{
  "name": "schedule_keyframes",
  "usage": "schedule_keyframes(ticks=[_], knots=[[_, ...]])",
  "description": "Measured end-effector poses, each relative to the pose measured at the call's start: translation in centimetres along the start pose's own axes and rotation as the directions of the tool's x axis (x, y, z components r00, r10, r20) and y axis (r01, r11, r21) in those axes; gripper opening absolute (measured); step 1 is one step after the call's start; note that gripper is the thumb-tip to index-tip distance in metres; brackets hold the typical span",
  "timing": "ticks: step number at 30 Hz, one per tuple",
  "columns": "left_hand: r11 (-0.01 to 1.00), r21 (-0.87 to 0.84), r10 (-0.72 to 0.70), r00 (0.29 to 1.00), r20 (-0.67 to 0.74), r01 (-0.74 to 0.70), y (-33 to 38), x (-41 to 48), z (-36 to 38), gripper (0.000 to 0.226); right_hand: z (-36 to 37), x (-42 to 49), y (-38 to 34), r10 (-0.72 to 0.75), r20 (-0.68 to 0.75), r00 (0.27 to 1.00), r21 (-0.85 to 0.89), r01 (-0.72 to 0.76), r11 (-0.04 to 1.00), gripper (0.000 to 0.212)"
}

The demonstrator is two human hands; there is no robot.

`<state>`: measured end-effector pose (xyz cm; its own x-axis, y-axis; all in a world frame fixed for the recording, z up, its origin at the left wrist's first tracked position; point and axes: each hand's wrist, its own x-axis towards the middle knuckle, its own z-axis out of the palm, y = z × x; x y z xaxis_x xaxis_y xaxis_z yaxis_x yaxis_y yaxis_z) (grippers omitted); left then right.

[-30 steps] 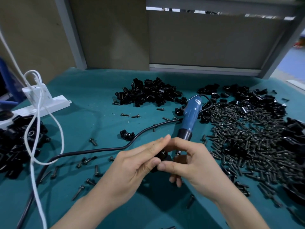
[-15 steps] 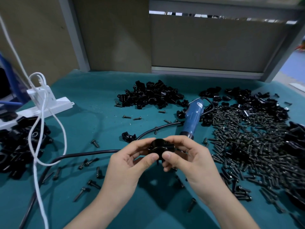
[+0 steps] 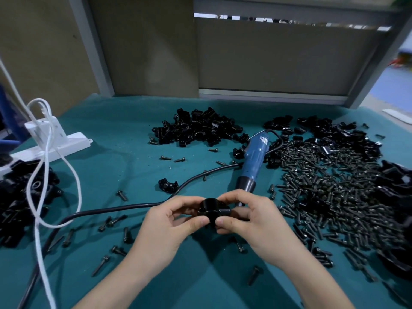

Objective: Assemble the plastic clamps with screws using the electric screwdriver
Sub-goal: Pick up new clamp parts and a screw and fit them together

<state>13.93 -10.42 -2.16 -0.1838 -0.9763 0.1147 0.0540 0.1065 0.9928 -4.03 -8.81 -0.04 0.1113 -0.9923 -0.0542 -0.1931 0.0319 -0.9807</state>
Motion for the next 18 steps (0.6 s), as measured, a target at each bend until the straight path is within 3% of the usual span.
schedule_keyframes(ticks=[13, 18], knots=[[0.996, -0.017, -0.092, 0.996, -0.012, 0.092, 0.01, 0.04, 0.03, 0.031, -0.46, 0.37, 0.41, 0.032, 0.004, 0.999, -0.002, -0.032, 0.999, 0.029], [0.979, -0.115, -0.164, 0.986, 0.027, 0.166, 0.22, 0.05, -0.24, 0.027, -0.66, 0.5, 0.56, 0.033, -0.001, 0.999, 0.004, -0.033, 0.999, 0.028]])
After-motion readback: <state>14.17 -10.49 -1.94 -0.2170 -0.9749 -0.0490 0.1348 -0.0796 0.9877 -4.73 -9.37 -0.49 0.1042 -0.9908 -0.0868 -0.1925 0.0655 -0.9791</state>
